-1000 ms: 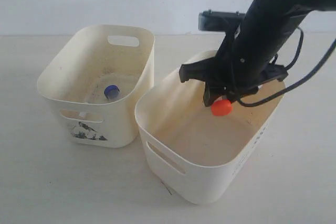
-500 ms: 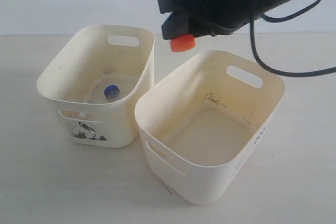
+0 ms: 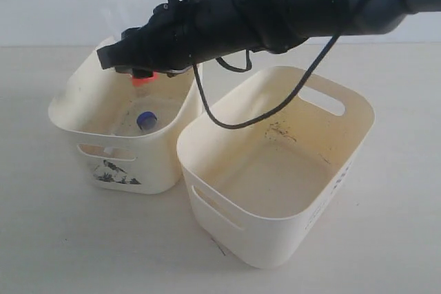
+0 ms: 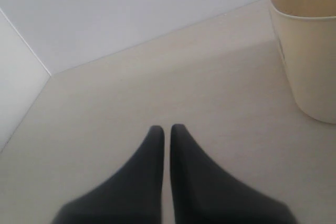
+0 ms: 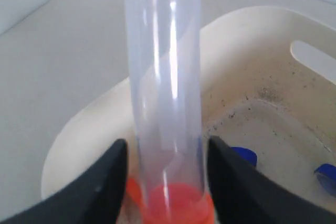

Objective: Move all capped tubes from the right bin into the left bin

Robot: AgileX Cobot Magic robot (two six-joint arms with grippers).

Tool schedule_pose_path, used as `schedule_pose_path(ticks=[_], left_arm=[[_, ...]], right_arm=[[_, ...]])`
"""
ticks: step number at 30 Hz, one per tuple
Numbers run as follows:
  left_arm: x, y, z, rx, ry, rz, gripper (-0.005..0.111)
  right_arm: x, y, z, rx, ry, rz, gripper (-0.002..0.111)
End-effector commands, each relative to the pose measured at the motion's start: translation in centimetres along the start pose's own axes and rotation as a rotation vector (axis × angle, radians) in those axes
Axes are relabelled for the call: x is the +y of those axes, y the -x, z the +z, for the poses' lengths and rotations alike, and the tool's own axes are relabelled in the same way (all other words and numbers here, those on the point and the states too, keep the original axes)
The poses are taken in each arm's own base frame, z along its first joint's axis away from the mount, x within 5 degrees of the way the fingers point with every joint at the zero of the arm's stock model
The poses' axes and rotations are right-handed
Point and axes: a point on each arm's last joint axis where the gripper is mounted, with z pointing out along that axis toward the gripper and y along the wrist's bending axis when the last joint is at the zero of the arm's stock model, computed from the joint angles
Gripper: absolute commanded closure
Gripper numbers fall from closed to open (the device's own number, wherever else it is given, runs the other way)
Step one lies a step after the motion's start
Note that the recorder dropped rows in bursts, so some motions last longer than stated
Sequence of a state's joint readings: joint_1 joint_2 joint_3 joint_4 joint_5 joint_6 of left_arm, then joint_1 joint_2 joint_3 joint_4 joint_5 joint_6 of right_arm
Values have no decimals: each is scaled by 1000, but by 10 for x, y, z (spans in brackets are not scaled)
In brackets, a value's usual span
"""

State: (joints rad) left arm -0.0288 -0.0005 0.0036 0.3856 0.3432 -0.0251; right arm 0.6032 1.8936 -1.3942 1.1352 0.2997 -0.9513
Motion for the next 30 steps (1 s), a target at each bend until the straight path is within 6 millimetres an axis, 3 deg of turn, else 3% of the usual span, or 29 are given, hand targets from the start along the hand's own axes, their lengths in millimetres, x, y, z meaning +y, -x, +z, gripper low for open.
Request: schedule_pose_path(ticks=[1, 2, 4, 7, 11, 17, 20, 24, 27, 30], left_arm=[[0, 1, 0, -7, -4, -12, 102], [0, 1, 0, -7, -4, -12, 102], [0, 1, 0, -7, -4, -12, 102], [0, 1, 0, -7, -4, -12, 102], [0, 1, 0, -7, -4, -12, 102], [0, 1, 0, -7, -4, -12, 102], [0, 1, 0, -7, -4, -12, 102], [0, 1, 0, -7, -4, -12, 102], [0, 1, 0, -7, -4, -12, 102], [0, 1, 0, -7, -4, -12, 102]], right_arm=[[0, 1, 6, 0, 7, 138, 52], [1, 2, 4, 3, 19, 158, 66], [5, 5, -2, 16, 39, 99, 108], [14, 11, -15, 35, 83, 35, 109], [29, 15, -59, 104, 99, -50, 109], [38, -25, -151, 152, 5, -182, 109], [52, -22, -187, 104, 36, -209, 109], [60, -15, -213, 26, 40, -226, 109], [62, -9, -221, -40, 25, -227, 109], [60, -2, -242, -126, -70, -362, 109]])
